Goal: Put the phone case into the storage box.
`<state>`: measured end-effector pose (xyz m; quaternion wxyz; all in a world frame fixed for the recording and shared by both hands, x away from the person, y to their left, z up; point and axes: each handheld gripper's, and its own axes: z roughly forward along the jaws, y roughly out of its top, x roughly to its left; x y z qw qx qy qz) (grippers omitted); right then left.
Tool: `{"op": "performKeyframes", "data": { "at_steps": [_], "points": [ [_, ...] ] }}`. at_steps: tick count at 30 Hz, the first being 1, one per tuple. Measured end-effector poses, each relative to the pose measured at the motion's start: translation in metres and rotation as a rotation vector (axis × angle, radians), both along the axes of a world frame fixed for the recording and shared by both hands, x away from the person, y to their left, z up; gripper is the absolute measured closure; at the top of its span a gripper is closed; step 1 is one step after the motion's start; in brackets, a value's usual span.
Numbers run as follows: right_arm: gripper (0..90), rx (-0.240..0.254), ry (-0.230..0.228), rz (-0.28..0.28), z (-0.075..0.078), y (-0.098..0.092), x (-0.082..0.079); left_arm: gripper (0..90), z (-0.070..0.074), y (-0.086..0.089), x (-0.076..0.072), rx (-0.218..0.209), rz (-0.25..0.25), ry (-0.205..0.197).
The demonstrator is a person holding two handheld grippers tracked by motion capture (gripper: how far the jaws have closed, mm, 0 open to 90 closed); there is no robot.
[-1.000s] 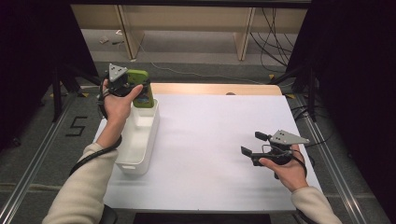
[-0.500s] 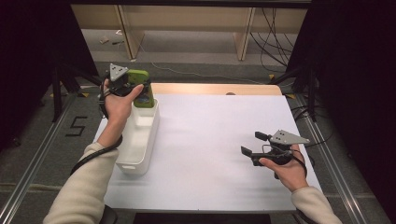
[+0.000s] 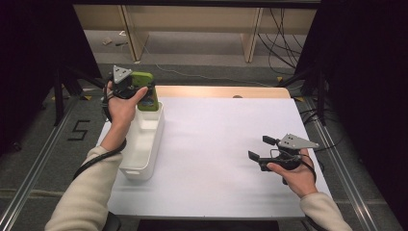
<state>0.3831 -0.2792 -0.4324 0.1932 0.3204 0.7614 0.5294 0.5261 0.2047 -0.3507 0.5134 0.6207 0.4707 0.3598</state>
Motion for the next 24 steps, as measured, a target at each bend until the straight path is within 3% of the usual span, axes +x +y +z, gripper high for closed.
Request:
{"op": "performKeyframes", "data": {
  "at_steps": [24],
  "points": [
    [16.0, 0.002, 0.0, 0.002, 0.0004, -0.0004, 0.0002, 16.5, -0.0054, 0.0007, 0.005, 0.0, 0.002, 0.016]
  ]
}}
